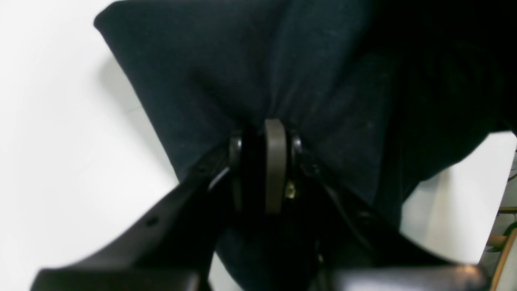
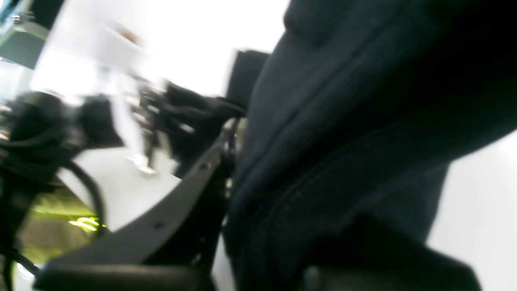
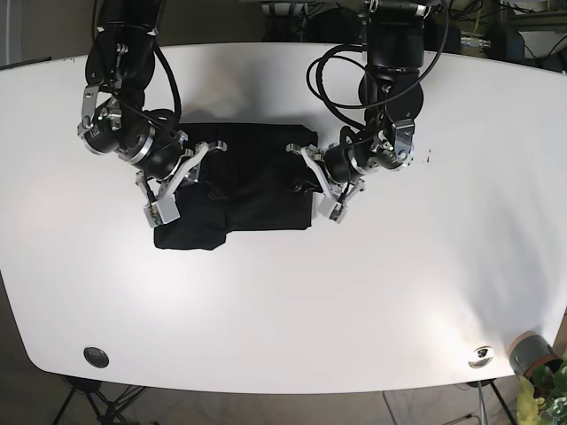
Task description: Fold the T-shirt properly
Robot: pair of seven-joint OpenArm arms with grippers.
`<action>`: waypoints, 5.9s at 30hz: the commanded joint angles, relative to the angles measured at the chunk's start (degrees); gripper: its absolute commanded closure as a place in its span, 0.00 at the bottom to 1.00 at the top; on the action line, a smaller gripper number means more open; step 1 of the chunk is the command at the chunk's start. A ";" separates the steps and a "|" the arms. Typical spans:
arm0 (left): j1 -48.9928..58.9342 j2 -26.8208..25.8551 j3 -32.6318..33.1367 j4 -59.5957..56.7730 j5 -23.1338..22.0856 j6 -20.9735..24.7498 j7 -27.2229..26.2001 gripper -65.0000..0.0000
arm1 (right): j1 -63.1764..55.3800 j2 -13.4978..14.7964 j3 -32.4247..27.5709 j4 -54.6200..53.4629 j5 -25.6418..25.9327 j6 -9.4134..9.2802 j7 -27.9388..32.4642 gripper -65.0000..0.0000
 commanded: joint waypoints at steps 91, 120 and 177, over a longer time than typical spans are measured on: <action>3.55 -12.78 -4.68 18.19 1.23 0.01 1.94 0.67 | -1.07 4.88 -16.49 -3.01 -7.56 4.80 14.18 0.26; -1.29 -4.60 -3.19 16.61 10.63 -0.34 1.85 0.68 | -9.24 7.78 -39.52 1.47 -45.45 4.89 16.73 0.26; 2.40 -7.85 -3.54 16.70 10.46 -0.42 1.85 0.68 | -2.30 -5.41 -33.45 1.56 -49.14 5.42 18.05 0.96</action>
